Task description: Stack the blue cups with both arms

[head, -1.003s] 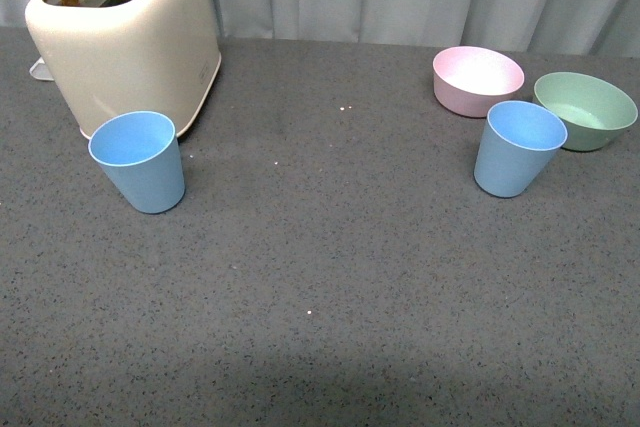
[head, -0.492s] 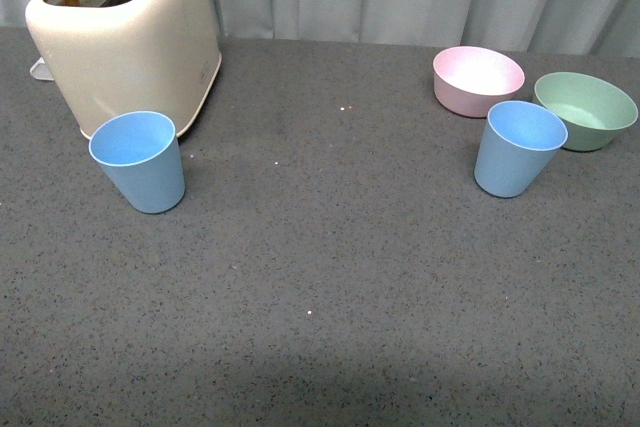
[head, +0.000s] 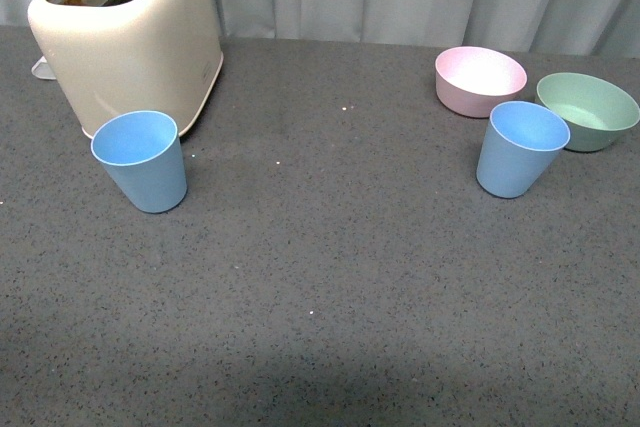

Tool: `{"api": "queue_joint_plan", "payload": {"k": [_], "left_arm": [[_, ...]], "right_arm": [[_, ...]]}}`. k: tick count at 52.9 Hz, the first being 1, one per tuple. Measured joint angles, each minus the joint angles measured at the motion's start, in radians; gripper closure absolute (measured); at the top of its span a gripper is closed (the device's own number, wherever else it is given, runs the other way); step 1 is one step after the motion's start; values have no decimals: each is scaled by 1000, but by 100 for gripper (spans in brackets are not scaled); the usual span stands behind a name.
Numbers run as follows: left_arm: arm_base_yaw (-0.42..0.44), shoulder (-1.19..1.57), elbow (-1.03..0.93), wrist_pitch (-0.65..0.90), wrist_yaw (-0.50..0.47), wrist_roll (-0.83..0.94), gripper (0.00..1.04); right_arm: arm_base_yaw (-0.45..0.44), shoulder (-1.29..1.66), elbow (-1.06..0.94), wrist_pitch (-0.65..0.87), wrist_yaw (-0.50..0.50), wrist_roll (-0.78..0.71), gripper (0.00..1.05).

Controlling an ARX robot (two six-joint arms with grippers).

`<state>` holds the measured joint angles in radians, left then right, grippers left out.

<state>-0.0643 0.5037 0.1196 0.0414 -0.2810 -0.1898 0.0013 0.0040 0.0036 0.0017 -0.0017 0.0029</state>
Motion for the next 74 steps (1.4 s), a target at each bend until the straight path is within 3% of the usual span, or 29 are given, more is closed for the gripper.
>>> {"api": "queue_joint_plan", "payload": {"k": [7, 23, 37, 58, 69, 74], "left_arm": [[16, 402, 129, 190, 101, -60, 7], [-19, 1035, 507, 145, 191, -135, 7], [-25, 1270, 730, 15, 229, -163, 7], [-5, 1460, 901, -112, 275, -302, 7], [5, 1509, 937, -158, 271, -360, 34], [9, 1526, 943, -173, 274, -374, 51]], "right_arm": [[0, 0, 0, 0, 0, 0, 10], [0, 0, 0, 0, 0, 0, 10], [0, 0, 0, 0, 0, 0, 10], [0, 0, 0, 0, 0, 0, 10], [0, 0, 0, 0, 0, 0, 10], [0, 0, 0, 0, 0, 0, 10]]}}
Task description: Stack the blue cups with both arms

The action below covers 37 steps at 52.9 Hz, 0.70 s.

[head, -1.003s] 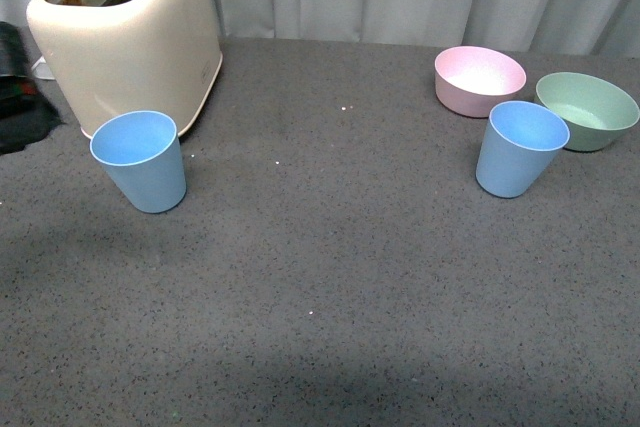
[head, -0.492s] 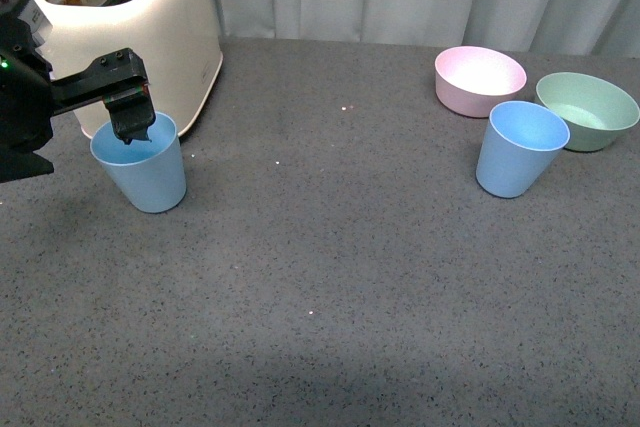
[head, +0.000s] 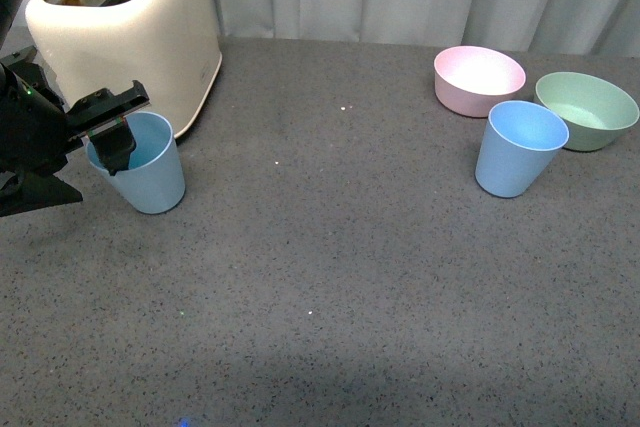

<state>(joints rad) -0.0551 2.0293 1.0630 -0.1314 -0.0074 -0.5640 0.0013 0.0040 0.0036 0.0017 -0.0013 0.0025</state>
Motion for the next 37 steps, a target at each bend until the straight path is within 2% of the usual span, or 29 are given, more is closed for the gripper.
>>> {"api": "queue_joint_plan", "payload": {"k": [15, 24, 37], "left_arm": [[-14, -5, 16, -27, 10, -15, 102], [-63, -18, 57, -64, 17, -17, 101], [-216, 40, 221, -154, -10, -21, 101]], "right_arm": [[0, 0, 0, 0, 0, 0, 10], [0, 0, 0, 0, 0, 0, 10], [0, 0, 0, 0, 0, 0, 10]]}}
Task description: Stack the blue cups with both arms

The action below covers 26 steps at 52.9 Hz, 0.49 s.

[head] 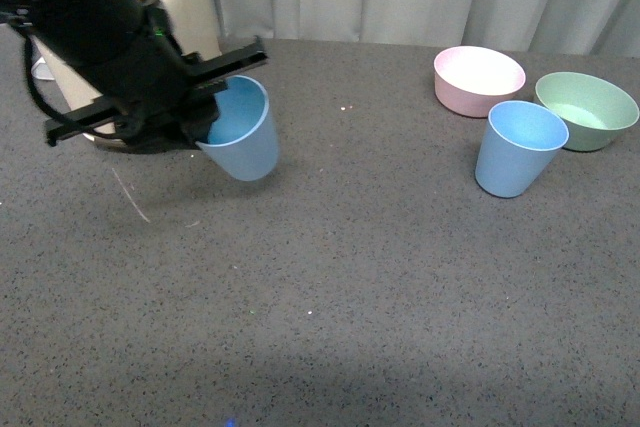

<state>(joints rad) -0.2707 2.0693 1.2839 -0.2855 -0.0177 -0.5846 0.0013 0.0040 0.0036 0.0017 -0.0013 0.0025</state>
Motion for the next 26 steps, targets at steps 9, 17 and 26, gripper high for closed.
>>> {"api": "queue_joint_plan", "payload": {"k": [9, 17, 26], "left_arm": [[-71, 93, 119, -76, -8, -1, 101], [-102, 164, 211, -140, -8, 5, 101], [-116, 219, 308, -204, -8, 16, 101]], "right_arm": [[0, 0, 0, 0, 0, 0, 10], [0, 0, 0, 0, 0, 0, 10], [0, 0, 0, 0, 0, 0, 10]]}}
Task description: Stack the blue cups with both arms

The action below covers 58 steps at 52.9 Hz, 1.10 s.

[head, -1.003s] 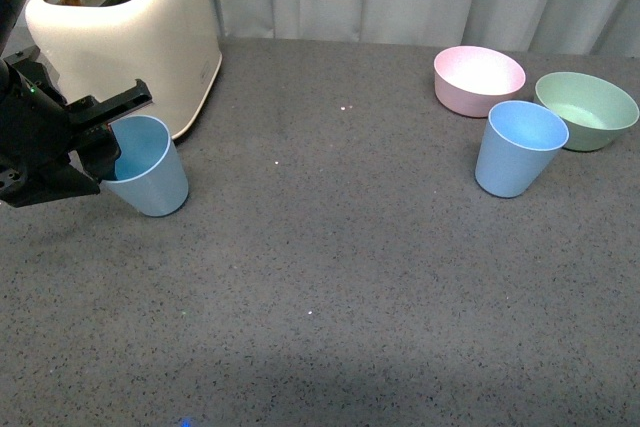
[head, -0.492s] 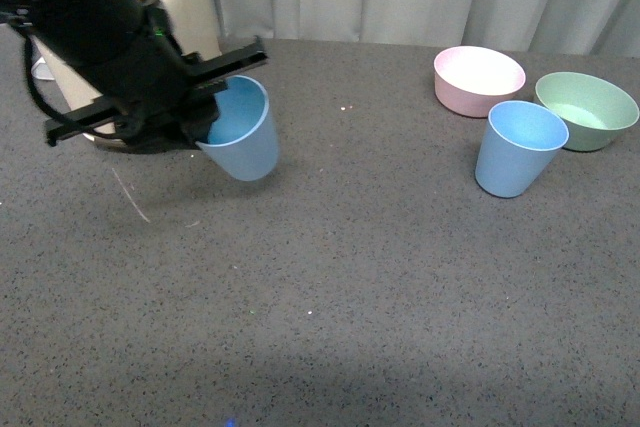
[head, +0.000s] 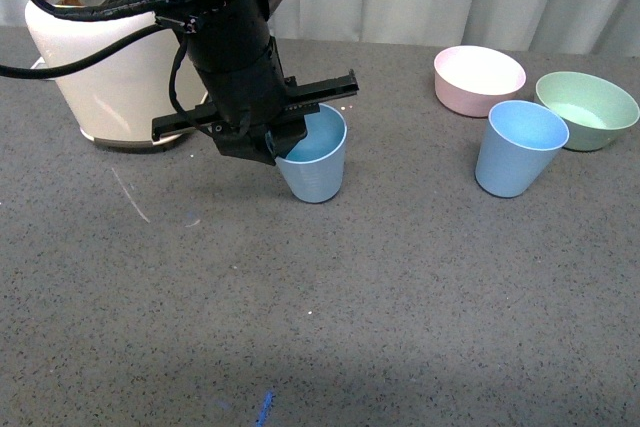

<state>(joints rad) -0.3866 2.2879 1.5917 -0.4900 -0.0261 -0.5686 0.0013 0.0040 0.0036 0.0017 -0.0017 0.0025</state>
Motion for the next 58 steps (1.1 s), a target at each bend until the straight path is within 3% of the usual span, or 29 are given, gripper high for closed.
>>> {"api": "queue_joint_plan", "payload": {"k": [4, 6, 18, 25, 29, 31, 33, 41, 45, 49, 58], "left_arm": [[0, 6, 14, -3, -2, 11, 100], [0, 6, 18, -6, -2, 15, 95], [0, -20, -8, 4, 22, 14, 63], [12, -137, -109, 90, 10, 1, 36], [16, -180, -146, 164, -31, 20, 26], [20, -220, -268, 431, -177, 114, 35], [27, -251, -391, 650, -260, 229, 42], [97, -382, -831, 1461, -251, 480, 70], [132, -502, -938, 1628, -225, 520, 85], [167, -613, -1052, 1664, -198, 539, 101], [217, -743, -1245, 1667, -132, 554, 101]], "right_arm": [[0, 0, 0, 0, 0, 0, 10], [0, 0, 0, 0, 0, 0, 10], [0, 0, 0, 0, 0, 0, 10], [0, 0, 0, 0, 0, 0, 10], [0, 0, 0, 0, 0, 0, 10], [0, 0, 0, 0, 0, 0, 10], [0, 0, 0, 0, 0, 0, 10], [0, 0, 0, 0, 1, 0, 10], [0, 0, 0, 0, 0, 0, 10], [0, 0, 0, 0, 0, 0, 10], [0, 0, 0, 0, 0, 0, 10]]}}
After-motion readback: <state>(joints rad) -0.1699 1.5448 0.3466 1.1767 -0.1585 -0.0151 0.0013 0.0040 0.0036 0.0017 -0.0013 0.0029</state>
